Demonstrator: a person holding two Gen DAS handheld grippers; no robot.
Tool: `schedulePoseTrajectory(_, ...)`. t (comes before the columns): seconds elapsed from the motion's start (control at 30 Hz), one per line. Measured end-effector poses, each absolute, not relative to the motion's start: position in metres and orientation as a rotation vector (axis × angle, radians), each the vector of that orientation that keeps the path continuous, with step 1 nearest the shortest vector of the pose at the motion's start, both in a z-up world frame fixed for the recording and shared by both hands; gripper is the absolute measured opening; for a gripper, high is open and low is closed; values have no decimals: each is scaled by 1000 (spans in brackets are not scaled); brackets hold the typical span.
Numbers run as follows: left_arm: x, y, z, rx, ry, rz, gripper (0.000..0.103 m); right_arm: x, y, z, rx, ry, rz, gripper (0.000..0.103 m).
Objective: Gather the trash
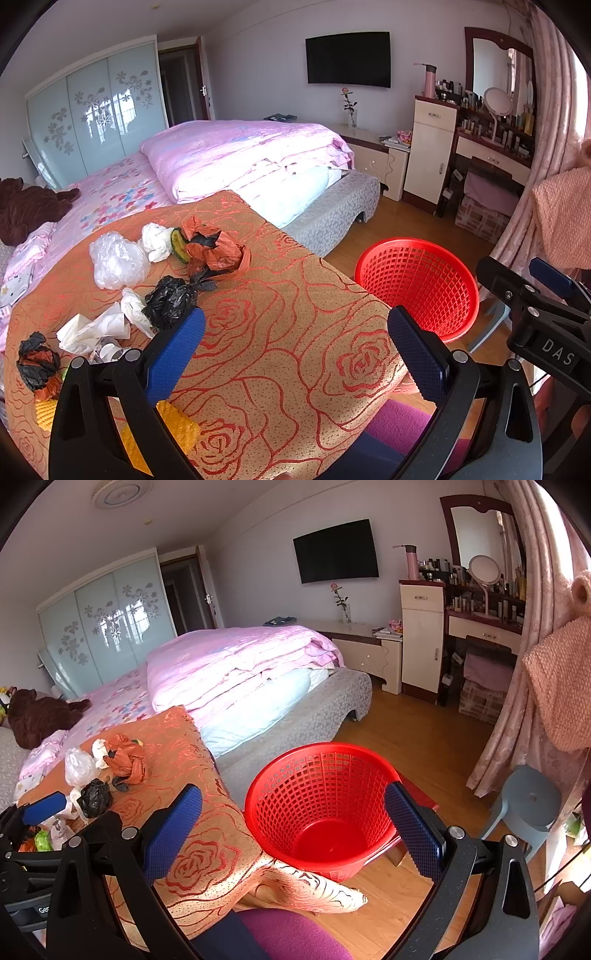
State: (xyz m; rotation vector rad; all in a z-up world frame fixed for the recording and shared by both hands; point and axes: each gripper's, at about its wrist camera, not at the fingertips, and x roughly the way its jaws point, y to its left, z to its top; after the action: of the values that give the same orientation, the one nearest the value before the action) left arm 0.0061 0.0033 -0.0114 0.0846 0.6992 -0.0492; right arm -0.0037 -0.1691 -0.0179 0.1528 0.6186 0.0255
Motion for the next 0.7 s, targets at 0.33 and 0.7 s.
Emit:
schedulePoseTrajectory(0.33, 6, 3, -11, 85, 699, -50, 95, -1, -174, -22, 170, 659, 16, 96)
schedulePoseTrajectory(0.7, 6, 4, -11, 84, 699, -48, 95, 2, -175, -27, 172, 684, 13, 96)
